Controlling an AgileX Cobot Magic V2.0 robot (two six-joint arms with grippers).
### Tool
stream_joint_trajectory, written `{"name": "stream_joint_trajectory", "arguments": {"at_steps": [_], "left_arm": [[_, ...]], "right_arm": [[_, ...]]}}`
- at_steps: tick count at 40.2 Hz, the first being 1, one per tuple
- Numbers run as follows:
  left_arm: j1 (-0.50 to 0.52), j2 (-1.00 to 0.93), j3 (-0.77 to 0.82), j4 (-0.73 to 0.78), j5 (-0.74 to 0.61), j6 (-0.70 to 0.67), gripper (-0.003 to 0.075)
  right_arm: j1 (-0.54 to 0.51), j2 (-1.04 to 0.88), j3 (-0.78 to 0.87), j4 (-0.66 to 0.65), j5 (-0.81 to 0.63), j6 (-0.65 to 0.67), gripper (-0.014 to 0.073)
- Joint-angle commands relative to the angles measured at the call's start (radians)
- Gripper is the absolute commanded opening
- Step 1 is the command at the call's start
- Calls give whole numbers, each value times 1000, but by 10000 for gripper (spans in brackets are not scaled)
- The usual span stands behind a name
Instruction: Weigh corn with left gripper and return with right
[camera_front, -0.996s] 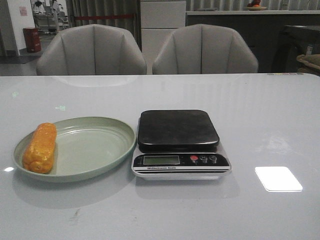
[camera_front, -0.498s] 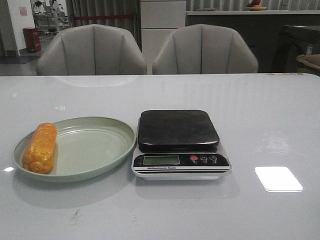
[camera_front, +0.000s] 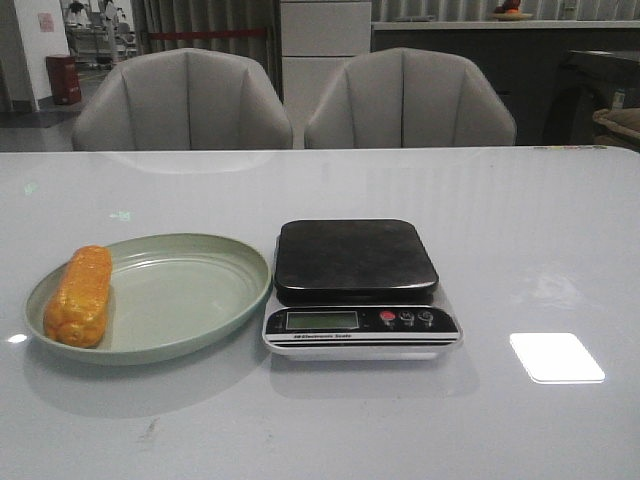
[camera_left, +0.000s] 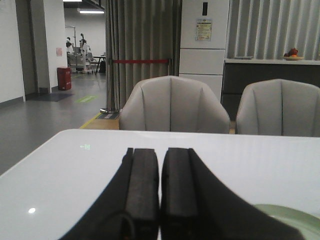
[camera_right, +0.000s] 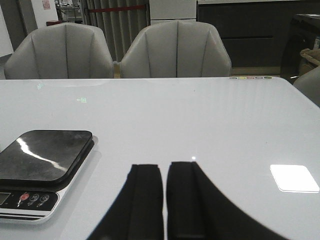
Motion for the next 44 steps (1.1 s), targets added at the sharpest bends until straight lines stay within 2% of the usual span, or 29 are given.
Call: {"name": "stream_joint_trajectory", "arguments": {"at_steps": [1, 9, 13, 24, 27, 30, 37, 39, 44], "left_arm": [[-1, 18, -111, 0, -42, -7, 114], [-1, 193, -351, -21, 260, -7, 114], [-1, 269, -413, -73, 361, -7, 114], [-66, 345, -395, -79, 352, -7, 115], [-93, 371, -395, -79, 356, -7, 139], [-124, 409, -395, -77, 359, -7, 220], [-186, 527, -411, -79, 370, -7, 542], [-191, 568, -424, -92, 373, -7, 600], [-191, 690, -476, -154, 392, -7, 633]], "right_arm": [[-1, -19, 4, -14, -78, -1, 198], [-1, -19, 4, -14, -78, -1, 198], [-1, -19, 4, -14, -78, -1, 198], [-2, -19, 4, -14, -78, -1, 198], [-2, -19, 4, -14, -78, -1, 198], [-2, -19, 4, -14, -78, -1, 198], [-2, -19, 4, -14, -78, -1, 198], [-2, -19, 4, -14, -78, -1, 198], [-2, -19, 4, -14, -78, -1, 198]]}}
